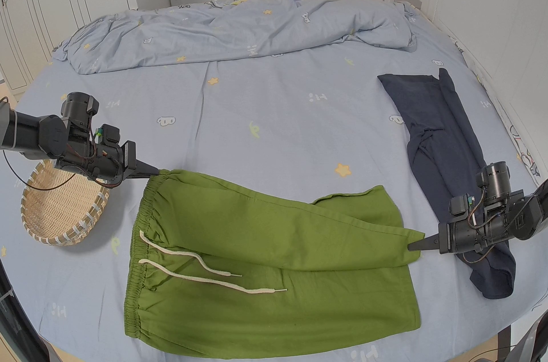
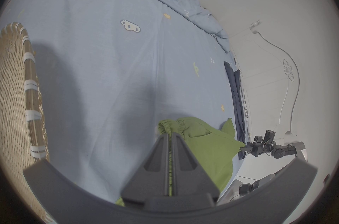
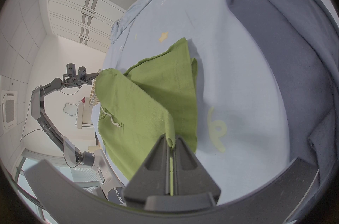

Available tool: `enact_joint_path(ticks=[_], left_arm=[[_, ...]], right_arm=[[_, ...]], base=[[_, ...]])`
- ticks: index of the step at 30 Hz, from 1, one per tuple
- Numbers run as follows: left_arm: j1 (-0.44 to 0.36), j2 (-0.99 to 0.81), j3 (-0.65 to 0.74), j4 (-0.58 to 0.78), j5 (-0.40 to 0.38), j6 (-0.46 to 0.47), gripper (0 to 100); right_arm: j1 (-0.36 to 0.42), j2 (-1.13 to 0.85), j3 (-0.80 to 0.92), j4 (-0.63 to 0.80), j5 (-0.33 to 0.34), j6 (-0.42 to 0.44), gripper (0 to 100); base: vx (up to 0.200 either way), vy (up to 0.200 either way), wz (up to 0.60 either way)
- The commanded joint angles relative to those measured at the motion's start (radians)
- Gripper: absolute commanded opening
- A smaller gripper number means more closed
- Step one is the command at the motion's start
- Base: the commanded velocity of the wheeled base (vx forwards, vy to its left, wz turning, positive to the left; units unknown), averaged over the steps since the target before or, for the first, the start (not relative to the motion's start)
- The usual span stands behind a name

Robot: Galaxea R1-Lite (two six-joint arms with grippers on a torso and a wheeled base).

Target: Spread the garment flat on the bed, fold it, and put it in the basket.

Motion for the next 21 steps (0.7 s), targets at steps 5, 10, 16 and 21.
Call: enact_joint_path(ticks=[5,10,16,21], left_arm=[[0.003,-0.037,0.023,0.000,0.001,0.001,0],[0.010,-0.087,0.051,0.000,-0.002,-0.001,0],[0.031,-0.141,0.113,-0.041,-0.002,0.001,0],[0.051,-0.182,0.183,-0.126,-0.006,-0.002,0]], right_arm=[[0.033,-0.078,-0.001,-0.002,-0.069,-0.006,0],[0.155,-0.274,-0.013,0.033,-0.172,-0.005,0],[0.235,-0.426,-0.185,0.282,-0.180,-0.003,0],[0.284,-0.501,-0.306,0.446,-0.180,0.001,0]], base=[[0.000,0.000,0.00],[0.000,0.000,0.00],[0.000,0.000,0.00],[0.000,0.000,0.00]])
